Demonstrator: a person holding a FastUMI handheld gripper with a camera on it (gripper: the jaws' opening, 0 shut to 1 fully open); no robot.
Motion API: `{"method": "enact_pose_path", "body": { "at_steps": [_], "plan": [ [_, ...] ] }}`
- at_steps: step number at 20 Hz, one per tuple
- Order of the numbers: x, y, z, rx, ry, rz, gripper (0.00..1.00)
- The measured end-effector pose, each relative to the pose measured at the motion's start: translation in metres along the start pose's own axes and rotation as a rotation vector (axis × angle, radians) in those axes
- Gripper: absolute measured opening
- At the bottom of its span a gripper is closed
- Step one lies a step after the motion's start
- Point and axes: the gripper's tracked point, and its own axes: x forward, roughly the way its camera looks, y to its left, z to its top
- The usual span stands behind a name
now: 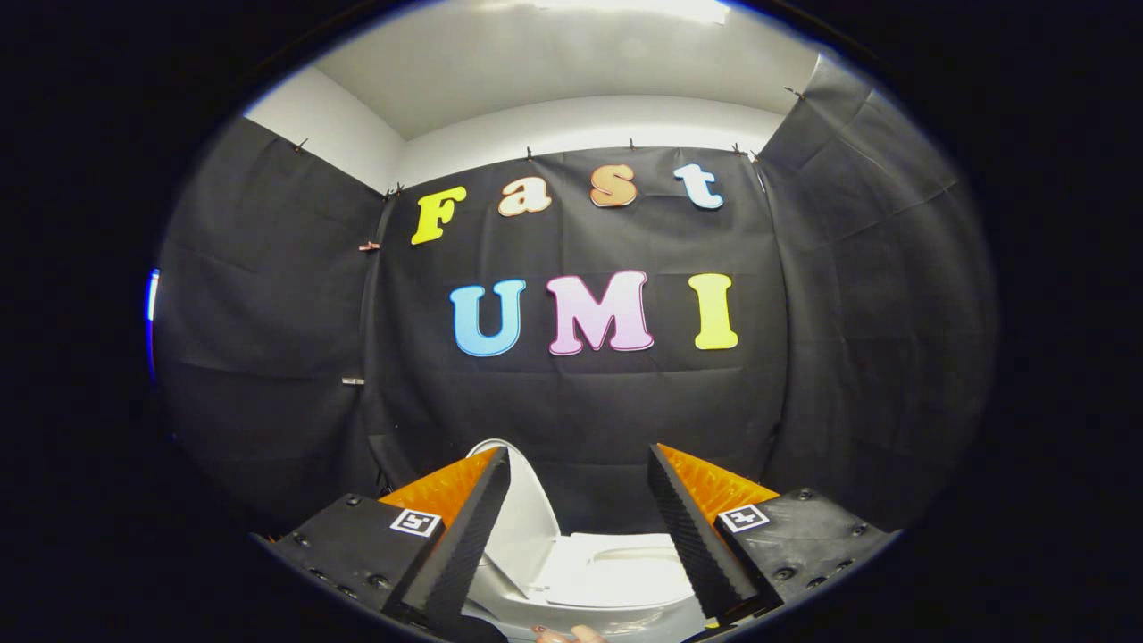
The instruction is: Open the toilet lid.
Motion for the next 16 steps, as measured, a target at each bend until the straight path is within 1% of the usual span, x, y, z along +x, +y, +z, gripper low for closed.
{"method": "enact_pose_path", "body": {
  "at_steps": [7,16],
  "plan": [
    [-0.0048,-0.0074,0.0008,-0.003,-0.003,-0.023,0.97],
    [-0.0063,0.0001,0.0026,-0.021,-0.009,-0.016,0.97]
  ]
}}
